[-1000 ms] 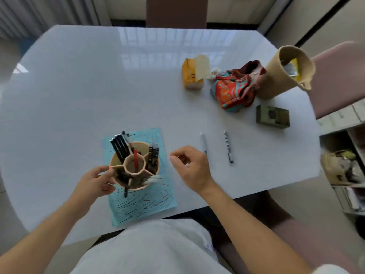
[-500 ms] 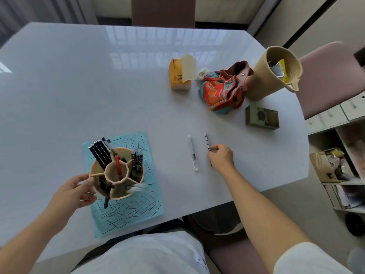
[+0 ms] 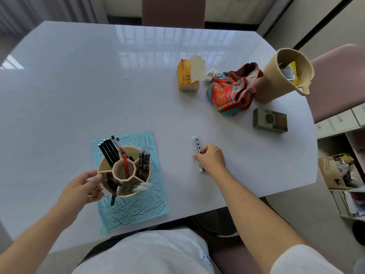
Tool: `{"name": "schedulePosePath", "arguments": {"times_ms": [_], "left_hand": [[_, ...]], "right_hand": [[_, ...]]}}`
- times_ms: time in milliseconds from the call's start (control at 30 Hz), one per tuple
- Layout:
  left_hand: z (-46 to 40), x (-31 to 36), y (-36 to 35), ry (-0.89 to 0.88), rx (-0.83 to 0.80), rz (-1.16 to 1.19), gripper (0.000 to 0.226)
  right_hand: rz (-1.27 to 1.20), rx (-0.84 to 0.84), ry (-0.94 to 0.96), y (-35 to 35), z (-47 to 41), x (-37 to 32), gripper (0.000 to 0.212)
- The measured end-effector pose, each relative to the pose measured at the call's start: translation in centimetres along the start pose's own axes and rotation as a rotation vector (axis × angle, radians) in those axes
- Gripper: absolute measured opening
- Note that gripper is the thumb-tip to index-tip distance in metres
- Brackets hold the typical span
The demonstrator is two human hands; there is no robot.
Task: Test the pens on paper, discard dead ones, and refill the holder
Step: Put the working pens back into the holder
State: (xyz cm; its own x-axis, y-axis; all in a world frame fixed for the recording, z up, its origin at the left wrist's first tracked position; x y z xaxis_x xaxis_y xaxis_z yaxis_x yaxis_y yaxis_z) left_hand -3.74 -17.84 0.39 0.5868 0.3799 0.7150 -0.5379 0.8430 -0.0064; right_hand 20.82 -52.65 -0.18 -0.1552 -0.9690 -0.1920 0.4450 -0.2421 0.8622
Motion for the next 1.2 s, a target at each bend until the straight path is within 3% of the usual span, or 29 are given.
{"name": "schedulePosePath", "arguments": {"times_ms": [233, 367, 467, 567, 633, 800, 1000, 1200], "left_hand": [[0.8, 0.8, -0.8, 0.019, -0.020, 0.016, 0.018], [1.3, 1.5, -0.9, 0.026, -0.033, 0.001, 0.017], [1.1, 1.3, -0.5, 0.026, -0.032, -0.007, 0.016], [0.8, 1.1, -0.4, 0.023, -0.041, -0.005, 0.016], [0.6, 1.0, -0.3, 0.018, -0.050, 0.000, 0.016], [0.3, 1.1, -0.2, 0.007, -0.073, 0.006, 0.017], [0.3, 1.1, -0.2, -0.002, -0.092, 0.012, 0.018], [0.4, 0.9, 0.0, -0.003, -0.099, 0.014, 0.018]], "right_hand": [[0.325, -0.013, 0.052, -0.1, -0.6, -0.7, 0.028], [0.405, 0.016, 0.068, -0.9, -0.3, -1.2, 0.011], [0.154, -0.053, 0.108, -0.5, 0.1, -1.5, 0.020], [-0.416, -0.230, 0.144, 0.2, 2.4, -2.9, 0.019], [-0.668, -0.313, 0.194, 0.7, 4.5, -4.1, 0.016], [-1.002, -0.409, 0.306, 1.6, 9.3, -7.1, 0.022], [-0.984, -0.314, 0.406, 0.0, 12.5, -9.4, 0.013], [-0.903, -0.173, 0.309, -1.9, 13.3, -8.6, 0.015]]}}
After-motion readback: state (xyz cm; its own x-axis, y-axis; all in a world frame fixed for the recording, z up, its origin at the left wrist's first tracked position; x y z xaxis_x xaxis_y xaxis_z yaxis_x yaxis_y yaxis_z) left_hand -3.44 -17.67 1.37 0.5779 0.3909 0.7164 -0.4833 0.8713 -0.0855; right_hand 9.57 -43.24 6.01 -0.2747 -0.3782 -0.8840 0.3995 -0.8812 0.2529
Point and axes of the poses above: each hand's wrist, its own z-axis away from the middle knuckle, its own y-axis out of the back of the hand, x = y × z, the point moved 1 cm from there along -z, towards the middle knuckle, and after that the axes turned 11 degrees about z, right-handed, at the moved point
